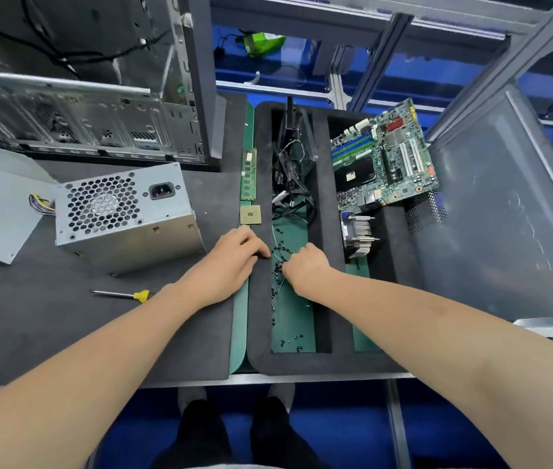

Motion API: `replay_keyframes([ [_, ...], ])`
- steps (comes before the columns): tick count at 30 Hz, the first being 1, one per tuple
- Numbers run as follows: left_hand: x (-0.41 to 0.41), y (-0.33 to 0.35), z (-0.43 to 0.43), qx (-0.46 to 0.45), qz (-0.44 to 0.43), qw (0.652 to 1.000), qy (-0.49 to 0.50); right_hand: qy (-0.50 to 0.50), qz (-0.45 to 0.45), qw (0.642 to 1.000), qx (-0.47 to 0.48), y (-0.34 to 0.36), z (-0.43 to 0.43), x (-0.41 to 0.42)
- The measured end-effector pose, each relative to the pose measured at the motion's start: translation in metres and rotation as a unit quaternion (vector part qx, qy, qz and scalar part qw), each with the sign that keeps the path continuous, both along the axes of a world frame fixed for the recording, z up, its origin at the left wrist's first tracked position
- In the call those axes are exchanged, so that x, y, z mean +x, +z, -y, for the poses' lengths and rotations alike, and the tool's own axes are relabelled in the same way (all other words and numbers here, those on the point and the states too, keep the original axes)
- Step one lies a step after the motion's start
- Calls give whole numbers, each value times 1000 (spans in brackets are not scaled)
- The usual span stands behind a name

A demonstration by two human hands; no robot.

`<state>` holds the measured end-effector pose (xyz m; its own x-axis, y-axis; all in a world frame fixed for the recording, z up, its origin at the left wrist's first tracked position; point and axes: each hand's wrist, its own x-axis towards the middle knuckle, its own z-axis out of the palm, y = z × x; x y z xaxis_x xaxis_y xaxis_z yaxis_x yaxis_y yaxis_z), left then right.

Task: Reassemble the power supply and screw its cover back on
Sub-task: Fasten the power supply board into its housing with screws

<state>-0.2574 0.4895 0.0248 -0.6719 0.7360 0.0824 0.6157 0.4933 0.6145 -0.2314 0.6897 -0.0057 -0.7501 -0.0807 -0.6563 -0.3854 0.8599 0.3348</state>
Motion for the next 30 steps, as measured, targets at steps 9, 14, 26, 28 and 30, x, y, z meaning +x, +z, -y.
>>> replay_keyframes([
  [9,0,5,-2,-14,42,999,21,-186,-27,963,-193,42,-2,-16],
  [14,0,35,-10,-25,88,994,61,-269,-121,899,-323,95,-16,-29],
  [26,7,145,81,172,-83,912,363,-123,-238,747,-608,196,78,-55],
  [28,7,145,118,182,-70,864,464,-100,-214,739,-631,199,111,-55],
  [30,5,140,152,179,10,829,531,-77,-180,745,-638,200,142,-54],
])
